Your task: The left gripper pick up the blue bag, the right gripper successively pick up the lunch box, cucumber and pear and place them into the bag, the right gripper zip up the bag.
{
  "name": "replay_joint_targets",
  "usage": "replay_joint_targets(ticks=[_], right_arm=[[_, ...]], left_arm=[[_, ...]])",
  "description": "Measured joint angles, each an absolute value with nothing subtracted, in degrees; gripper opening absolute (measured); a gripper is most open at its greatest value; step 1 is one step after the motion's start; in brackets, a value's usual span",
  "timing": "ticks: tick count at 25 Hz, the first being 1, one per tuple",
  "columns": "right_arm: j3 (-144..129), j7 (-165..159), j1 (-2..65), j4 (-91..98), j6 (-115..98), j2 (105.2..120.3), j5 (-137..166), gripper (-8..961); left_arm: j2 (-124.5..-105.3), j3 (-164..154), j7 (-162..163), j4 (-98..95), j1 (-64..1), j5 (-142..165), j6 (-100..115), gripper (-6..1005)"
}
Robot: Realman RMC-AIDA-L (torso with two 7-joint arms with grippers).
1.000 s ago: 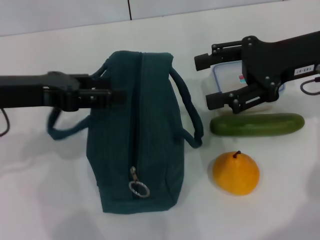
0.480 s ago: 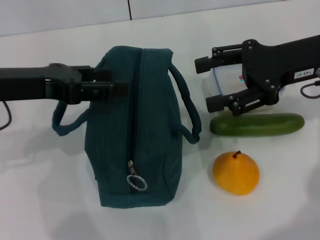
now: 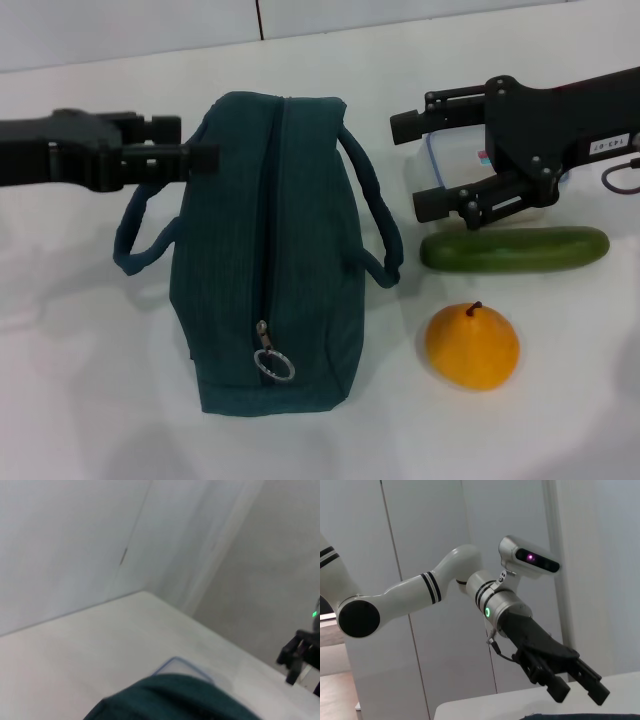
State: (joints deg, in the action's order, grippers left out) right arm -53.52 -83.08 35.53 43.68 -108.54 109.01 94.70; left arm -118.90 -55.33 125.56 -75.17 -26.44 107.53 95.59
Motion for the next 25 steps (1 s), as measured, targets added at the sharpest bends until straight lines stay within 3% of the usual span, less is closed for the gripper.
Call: replay_joint_targets(ticks=[25], right_arm=[[-53.52,-82.47,35.37,43.68,-107.47,109.00,94.77,811]], left_arm=[[-119.48,-57.78,129.65,-72.92,-27.97,111.61,95.55,757]])
